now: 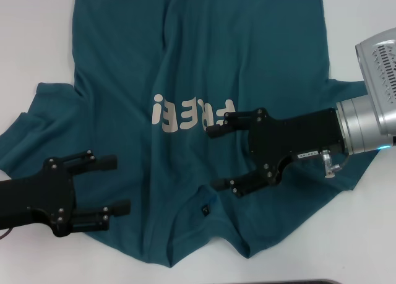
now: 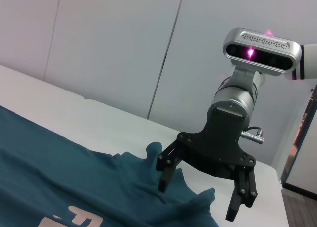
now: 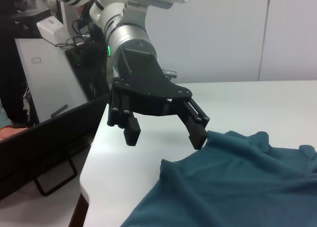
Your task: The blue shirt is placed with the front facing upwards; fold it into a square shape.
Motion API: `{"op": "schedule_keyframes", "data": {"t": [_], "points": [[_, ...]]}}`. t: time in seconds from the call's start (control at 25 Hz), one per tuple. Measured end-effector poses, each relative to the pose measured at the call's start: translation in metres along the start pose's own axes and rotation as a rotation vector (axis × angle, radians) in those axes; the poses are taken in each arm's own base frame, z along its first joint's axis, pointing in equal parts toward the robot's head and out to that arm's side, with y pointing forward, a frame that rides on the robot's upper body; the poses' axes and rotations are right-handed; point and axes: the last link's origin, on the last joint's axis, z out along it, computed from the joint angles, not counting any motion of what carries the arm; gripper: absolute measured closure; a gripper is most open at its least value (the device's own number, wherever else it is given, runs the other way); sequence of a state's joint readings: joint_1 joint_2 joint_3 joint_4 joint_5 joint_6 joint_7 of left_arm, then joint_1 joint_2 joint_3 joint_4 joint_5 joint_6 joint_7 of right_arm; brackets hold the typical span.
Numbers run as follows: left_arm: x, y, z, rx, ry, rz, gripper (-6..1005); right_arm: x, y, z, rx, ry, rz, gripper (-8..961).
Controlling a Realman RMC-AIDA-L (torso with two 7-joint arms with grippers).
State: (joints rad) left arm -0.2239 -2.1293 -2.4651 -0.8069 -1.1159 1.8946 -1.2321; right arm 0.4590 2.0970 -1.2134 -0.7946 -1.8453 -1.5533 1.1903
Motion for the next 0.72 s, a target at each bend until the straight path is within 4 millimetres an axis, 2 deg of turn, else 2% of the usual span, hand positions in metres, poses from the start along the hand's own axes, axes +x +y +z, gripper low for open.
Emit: {"op": "schedule_keyframes", "data": {"t": [0.72], "points": [[0.0011, -0.0013, -0.001, 0.008, 0.006, 0.002, 155, 0.0003, -0.0006, -0.0012, 0.005, 0.001, 0.001, 29]]}}
